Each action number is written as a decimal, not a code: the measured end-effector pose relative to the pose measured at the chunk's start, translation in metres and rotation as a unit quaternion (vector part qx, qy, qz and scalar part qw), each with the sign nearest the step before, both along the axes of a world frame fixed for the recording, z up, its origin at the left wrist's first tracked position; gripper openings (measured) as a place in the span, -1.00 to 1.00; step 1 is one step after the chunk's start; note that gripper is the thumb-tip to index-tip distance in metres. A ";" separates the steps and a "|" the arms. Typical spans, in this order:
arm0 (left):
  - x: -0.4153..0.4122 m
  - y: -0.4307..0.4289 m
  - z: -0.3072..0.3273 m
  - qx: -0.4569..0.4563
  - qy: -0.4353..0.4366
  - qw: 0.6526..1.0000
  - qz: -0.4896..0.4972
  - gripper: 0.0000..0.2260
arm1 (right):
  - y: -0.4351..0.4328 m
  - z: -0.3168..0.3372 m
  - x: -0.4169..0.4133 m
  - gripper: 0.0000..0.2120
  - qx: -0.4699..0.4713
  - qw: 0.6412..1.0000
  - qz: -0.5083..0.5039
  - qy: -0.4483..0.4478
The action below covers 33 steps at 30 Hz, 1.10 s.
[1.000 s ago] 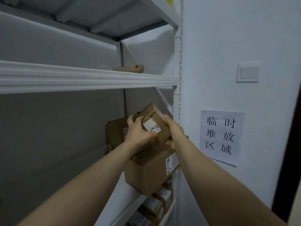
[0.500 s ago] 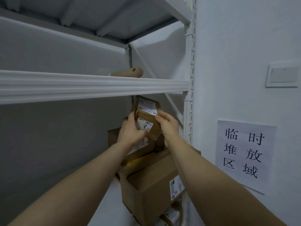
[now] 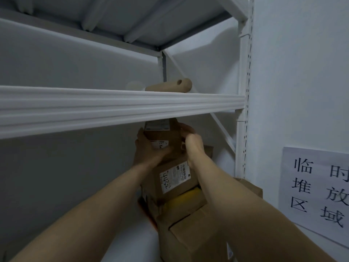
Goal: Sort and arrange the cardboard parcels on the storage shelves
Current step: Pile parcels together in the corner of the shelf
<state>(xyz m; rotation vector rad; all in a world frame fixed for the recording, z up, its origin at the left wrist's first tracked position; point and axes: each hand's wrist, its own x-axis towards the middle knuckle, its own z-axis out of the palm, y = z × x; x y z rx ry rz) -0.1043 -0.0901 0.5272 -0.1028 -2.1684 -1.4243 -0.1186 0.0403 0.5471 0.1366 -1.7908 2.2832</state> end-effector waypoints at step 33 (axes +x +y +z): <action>-0.092 -0.087 -0.009 0.067 -0.174 0.962 0.199 0.01 | -0.026 -0.049 -0.065 -0.75 0.527 0.844 -0.085 -0.045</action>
